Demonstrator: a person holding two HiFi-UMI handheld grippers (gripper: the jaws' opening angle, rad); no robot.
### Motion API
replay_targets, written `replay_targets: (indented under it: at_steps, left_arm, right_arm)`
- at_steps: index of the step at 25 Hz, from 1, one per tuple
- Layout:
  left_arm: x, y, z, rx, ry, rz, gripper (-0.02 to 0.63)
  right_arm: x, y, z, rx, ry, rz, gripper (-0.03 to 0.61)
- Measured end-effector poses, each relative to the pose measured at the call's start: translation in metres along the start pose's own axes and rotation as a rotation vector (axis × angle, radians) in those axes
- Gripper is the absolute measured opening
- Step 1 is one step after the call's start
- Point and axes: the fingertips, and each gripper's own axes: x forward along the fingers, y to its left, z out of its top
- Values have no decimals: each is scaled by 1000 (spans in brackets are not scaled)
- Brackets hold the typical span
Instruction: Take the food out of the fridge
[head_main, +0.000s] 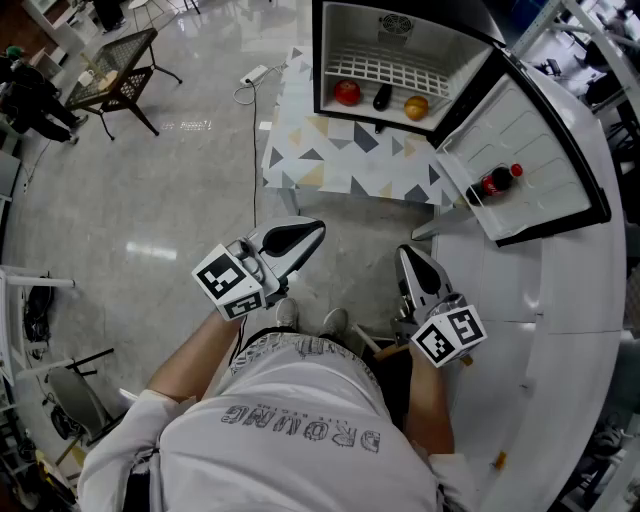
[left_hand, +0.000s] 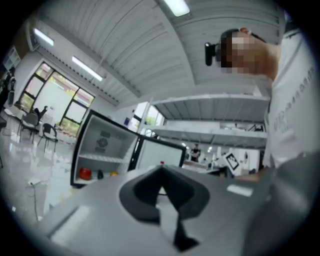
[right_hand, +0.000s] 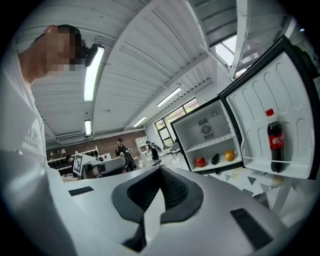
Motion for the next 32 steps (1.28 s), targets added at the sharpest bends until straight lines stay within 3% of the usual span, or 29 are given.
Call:
replay_targets:
  at_steps: [9, 23, 32]
  left_arm:
    - [11, -16, -5, 6, -2, 17, 8]
    - [20, -43, -17, 13, -14, 60, 8]
    - [27, -42, -20, 13, -10, 71, 8]
  right_arm:
    - [-15, -16, 6, 2, -26, -22, -11]
    - [-42, -29, 4, 0, -29, 17, -11]
    - [-46, -43, 1, 7, -30, 15, -11]
